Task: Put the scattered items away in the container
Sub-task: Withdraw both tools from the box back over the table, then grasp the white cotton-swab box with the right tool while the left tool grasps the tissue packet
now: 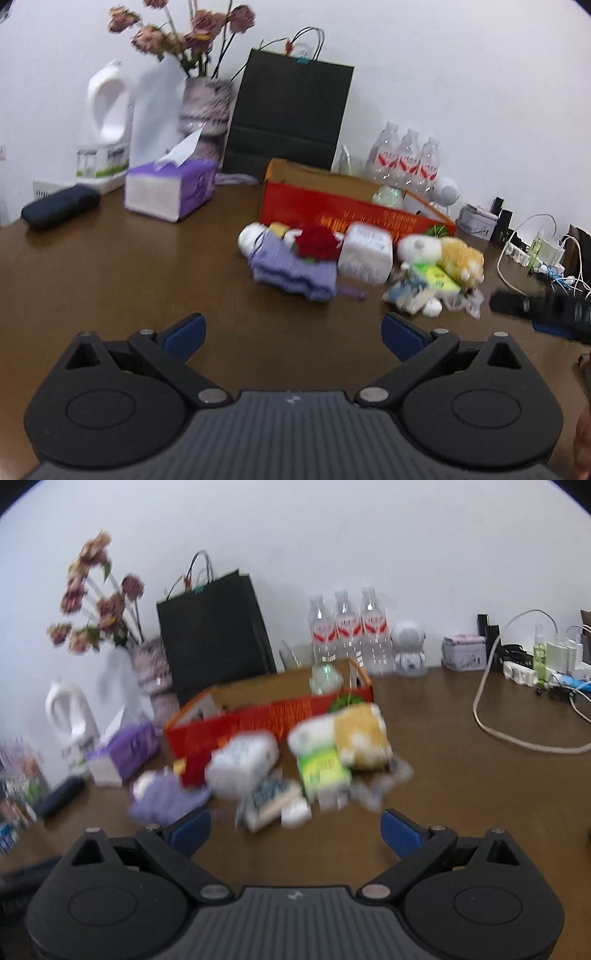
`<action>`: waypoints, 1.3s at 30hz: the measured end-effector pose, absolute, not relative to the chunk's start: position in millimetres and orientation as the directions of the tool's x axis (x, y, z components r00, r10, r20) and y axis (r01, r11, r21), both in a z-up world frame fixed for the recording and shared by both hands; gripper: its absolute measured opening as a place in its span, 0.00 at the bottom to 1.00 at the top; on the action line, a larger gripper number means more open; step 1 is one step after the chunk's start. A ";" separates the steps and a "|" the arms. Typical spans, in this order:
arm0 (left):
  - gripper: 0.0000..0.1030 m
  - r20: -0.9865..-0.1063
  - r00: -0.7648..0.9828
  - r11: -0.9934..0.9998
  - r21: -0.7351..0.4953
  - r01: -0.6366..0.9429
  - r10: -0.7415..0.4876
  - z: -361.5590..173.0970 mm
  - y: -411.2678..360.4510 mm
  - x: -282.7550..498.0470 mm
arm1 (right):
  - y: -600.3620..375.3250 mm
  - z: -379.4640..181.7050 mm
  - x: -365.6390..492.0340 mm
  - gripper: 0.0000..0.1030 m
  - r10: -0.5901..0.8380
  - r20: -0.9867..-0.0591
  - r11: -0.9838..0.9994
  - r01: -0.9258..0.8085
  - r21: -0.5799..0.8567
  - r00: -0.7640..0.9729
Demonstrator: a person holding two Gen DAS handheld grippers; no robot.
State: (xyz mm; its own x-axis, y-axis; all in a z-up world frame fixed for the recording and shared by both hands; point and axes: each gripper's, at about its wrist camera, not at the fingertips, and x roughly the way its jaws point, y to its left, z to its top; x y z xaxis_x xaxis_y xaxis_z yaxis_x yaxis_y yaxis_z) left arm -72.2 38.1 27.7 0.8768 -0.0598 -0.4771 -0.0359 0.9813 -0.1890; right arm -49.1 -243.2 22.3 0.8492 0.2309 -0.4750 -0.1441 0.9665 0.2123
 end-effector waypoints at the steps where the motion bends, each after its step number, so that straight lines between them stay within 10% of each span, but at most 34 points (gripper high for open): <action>1: 1.00 -0.484 0.874 0.982 -0.185 -0.042 -0.054 26.6 39.9 -72.0 | -239.9 19.5 -52.5 0.96 0.229 -0.485 0.969 -0.149 0.198 0.844; 26: 0.98 -0.516 0.853 0.983 -0.182 -0.018 -0.080 14.8 62.3 10.9 | -143.8 23.5 117.2 0.92 0.254 -0.610 0.965 -0.235 0.114 0.751; 30: 0.98 -0.534 0.842 0.986 -0.167 -0.015 -0.078 12.0 59.9 12.8 | -127.2 7.8 131.5 0.72 0.255 -0.635 0.964 -0.245 0.106 0.729; 39: 0.97 -0.419 0.848 0.917 -0.357 0.176 -0.326 37.0 46.7 9.1 | -199.8 52.1 70.9 0.64 0.285 -0.495 0.957 -0.220 0.187 0.821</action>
